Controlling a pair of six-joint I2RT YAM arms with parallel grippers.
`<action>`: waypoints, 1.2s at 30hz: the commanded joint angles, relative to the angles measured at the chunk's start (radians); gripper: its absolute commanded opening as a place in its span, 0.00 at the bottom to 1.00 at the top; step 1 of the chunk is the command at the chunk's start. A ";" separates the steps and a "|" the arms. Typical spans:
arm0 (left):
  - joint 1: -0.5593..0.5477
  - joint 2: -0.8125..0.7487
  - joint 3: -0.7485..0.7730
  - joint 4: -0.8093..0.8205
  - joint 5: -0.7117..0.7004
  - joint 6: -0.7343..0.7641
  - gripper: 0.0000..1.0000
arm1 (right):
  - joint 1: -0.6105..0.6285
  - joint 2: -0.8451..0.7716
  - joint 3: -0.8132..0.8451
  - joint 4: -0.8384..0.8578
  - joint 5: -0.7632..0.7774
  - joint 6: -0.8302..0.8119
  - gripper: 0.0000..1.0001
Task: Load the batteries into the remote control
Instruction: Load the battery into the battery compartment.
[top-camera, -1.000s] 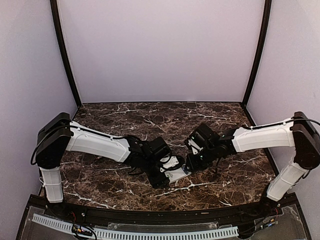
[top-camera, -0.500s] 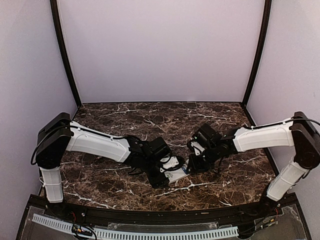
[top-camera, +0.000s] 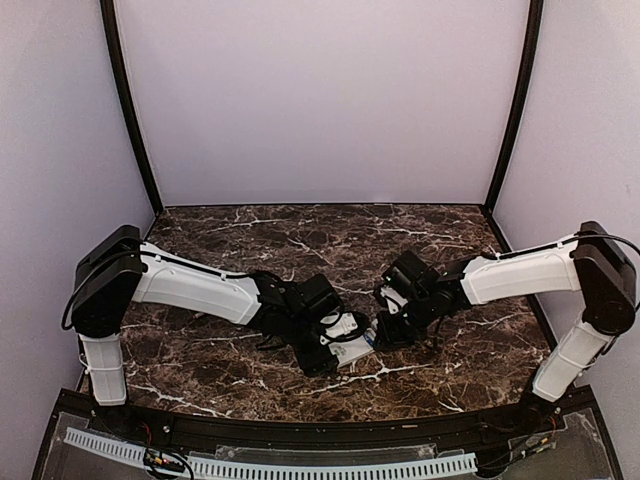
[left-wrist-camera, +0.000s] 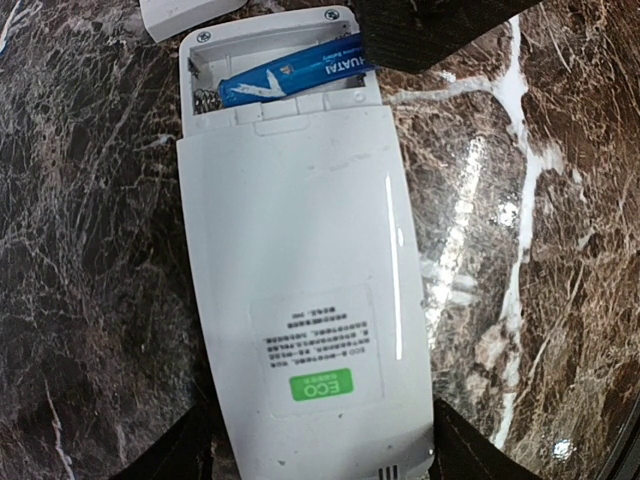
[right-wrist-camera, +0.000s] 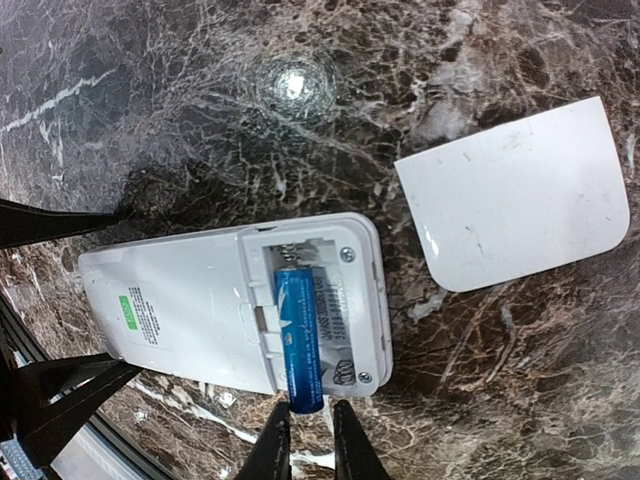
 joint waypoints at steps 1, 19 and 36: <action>0.002 0.026 -0.016 -0.039 -0.009 0.007 0.72 | -0.001 0.019 0.011 0.021 -0.004 -0.003 0.13; 0.003 0.026 -0.018 -0.033 -0.006 0.010 0.72 | -0.002 0.055 0.052 0.016 0.000 -0.031 0.07; 0.003 0.026 -0.019 -0.036 -0.005 0.016 0.72 | -0.002 -0.008 0.058 -0.111 -0.012 -0.081 0.03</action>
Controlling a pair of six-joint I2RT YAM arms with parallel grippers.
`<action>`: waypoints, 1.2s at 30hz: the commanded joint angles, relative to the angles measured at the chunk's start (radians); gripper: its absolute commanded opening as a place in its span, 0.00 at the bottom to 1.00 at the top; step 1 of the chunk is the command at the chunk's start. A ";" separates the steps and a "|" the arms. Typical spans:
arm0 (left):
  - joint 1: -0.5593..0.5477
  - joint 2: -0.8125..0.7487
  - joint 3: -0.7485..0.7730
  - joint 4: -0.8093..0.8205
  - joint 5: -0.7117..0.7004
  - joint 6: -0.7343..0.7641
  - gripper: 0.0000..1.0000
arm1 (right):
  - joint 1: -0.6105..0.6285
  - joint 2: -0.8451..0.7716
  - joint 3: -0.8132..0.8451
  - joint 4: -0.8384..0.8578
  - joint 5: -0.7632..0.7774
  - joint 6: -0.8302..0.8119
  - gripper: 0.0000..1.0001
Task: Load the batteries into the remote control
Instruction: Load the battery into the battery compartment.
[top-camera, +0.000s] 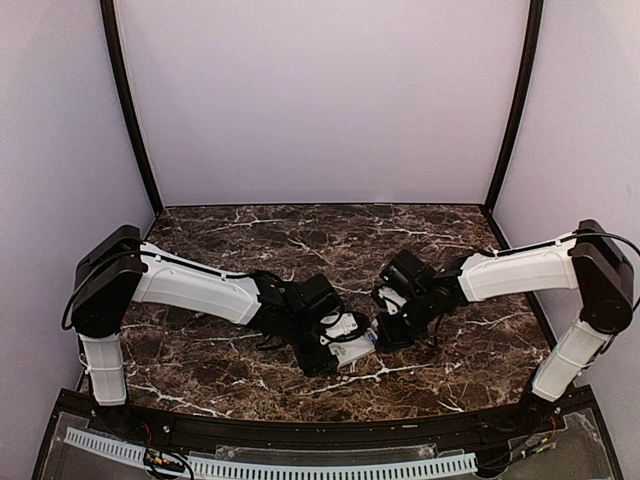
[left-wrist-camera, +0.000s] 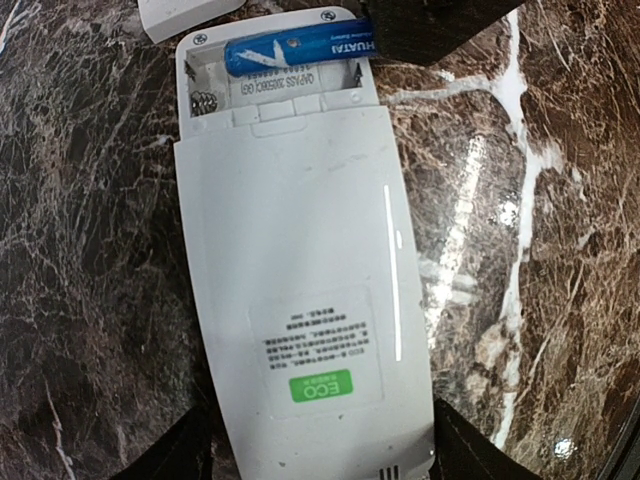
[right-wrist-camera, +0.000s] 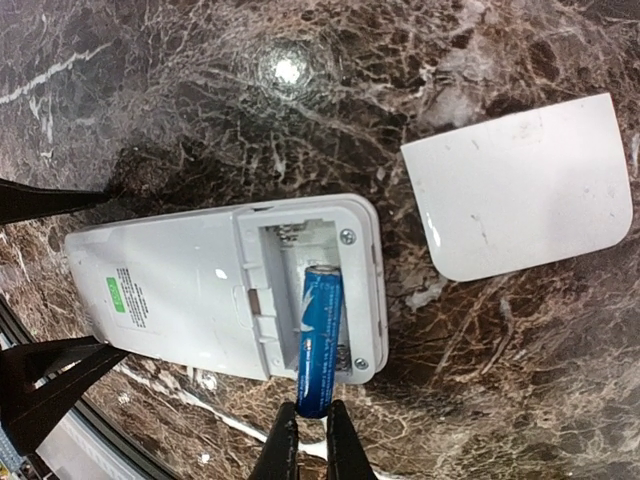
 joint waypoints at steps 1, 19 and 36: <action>0.003 0.027 -0.019 -0.036 -0.005 0.011 0.72 | -0.003 -0.021 0.037 -0.068 -0.005 -0.034 0.03; 0.004 0.028 -0.017 -0.041 -0.005 0.025 0.72 | -0.032 0.089 0.161 -0.200 -0.052 -0.111 0.03; 0.003 0.030 -0.013 -0.042 0.001 0.041 0.72 | -0.033 0.172 0.225 -0.214 -0.047 -0.141 0.02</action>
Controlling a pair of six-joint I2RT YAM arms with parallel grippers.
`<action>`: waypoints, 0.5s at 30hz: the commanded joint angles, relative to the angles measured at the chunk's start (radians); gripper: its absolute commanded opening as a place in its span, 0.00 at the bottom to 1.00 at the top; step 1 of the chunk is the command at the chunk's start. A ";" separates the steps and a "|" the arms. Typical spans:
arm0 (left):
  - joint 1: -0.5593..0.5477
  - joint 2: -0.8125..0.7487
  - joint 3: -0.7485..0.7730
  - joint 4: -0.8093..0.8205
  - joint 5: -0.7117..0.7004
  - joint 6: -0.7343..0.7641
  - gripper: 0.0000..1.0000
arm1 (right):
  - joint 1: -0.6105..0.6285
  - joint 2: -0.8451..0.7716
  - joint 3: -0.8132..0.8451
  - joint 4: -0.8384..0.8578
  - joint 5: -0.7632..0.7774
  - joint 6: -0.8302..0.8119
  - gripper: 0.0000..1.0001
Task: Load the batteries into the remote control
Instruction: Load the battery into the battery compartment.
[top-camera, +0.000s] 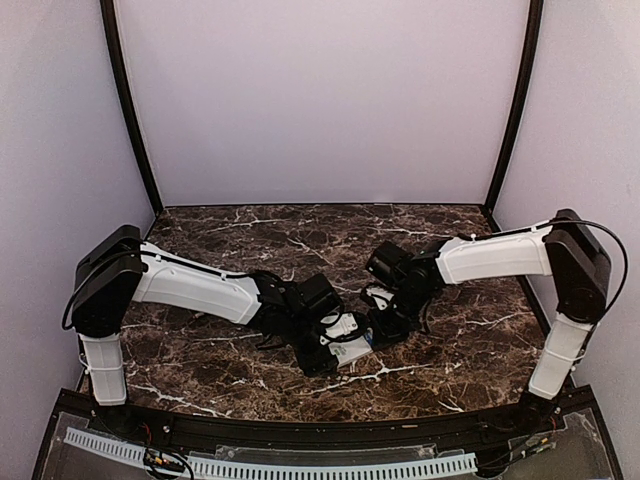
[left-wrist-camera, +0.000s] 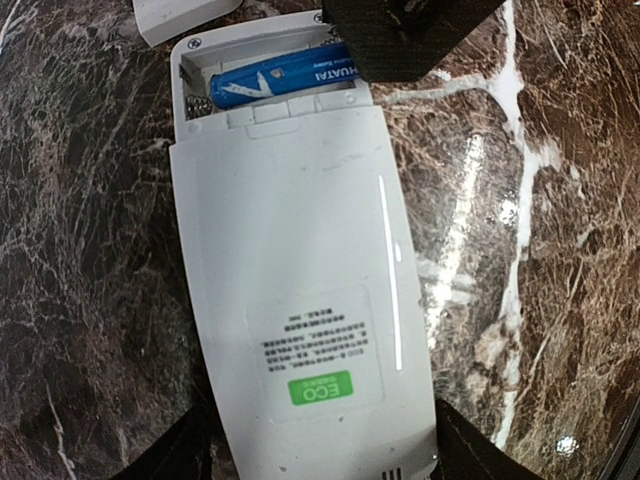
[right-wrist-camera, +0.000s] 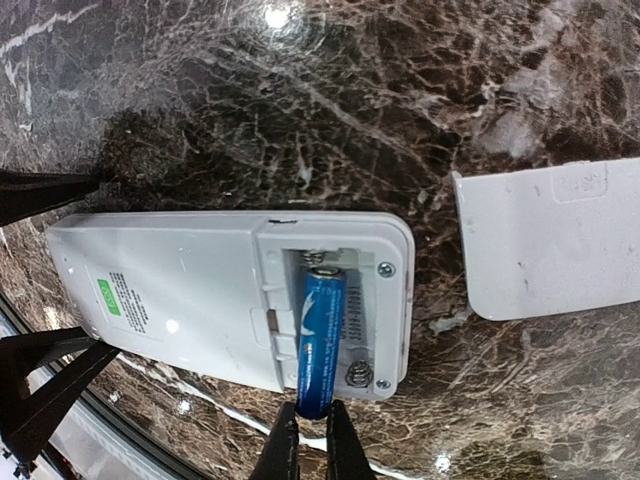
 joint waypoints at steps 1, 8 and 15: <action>0.003 0.030 -0.013 -0.042 0.001 0.017 0.72 | -0.008 0.031 0.029 0.013 0.010 -0.014 0.02; 0.002 0.029 -0.014 -0.040 0.003 0.019 0.73 | -0.008 0.054 0.043 0.048 0.022 -0.009 0.03; 0.005 0.031 -0.019 -0.034 0.008 0.021 0.72 | -0.008 0.066 0.045 0.083 0.048 -0.001 0.05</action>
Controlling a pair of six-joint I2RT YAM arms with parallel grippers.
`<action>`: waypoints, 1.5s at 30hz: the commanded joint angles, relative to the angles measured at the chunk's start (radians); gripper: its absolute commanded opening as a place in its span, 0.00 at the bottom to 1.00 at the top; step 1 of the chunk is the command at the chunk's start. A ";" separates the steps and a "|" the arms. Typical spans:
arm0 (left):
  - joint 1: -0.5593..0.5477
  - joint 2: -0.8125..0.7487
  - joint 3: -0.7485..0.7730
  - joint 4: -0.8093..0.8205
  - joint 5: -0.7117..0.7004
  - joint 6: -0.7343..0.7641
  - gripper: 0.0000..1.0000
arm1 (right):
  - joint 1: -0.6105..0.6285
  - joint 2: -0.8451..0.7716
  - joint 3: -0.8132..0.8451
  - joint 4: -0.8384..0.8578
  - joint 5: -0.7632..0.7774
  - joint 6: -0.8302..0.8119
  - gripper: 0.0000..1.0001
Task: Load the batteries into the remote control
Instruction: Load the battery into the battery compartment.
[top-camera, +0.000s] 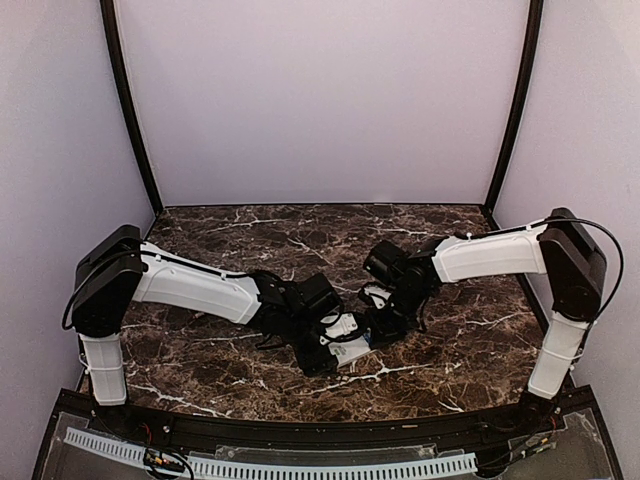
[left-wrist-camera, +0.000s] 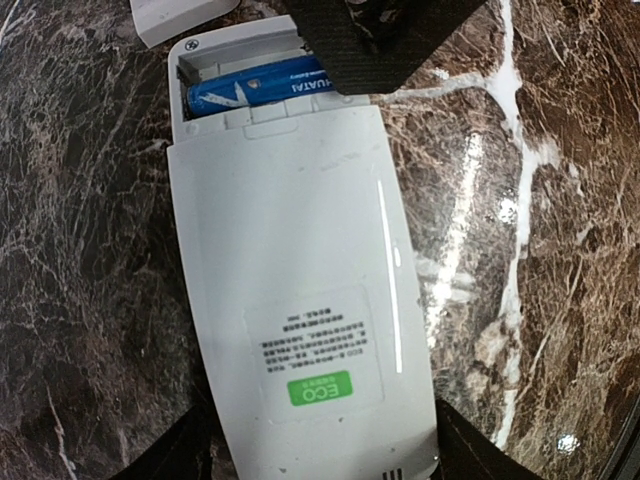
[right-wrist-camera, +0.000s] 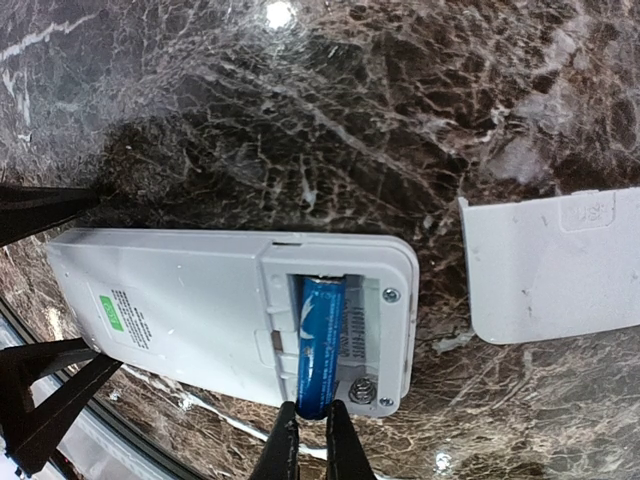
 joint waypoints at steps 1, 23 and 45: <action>0.005 0.031 -0.020 -0.033 0.008 0.016 0.72 | -0.005 0.035 0.019 0.089 0.053 0.004 0.06; 0.010 0.029 -0.020 -0.035 0.018 0.015 0.72 | -0.006 -0.011 0.007 0.070 0.035 0.000 0.17; 0.012 0.030 -0.020 -0.039 0.018 0.016 0.72 | -0.004 -0.048 -0.042 0.032 -0.008 0.008 0.15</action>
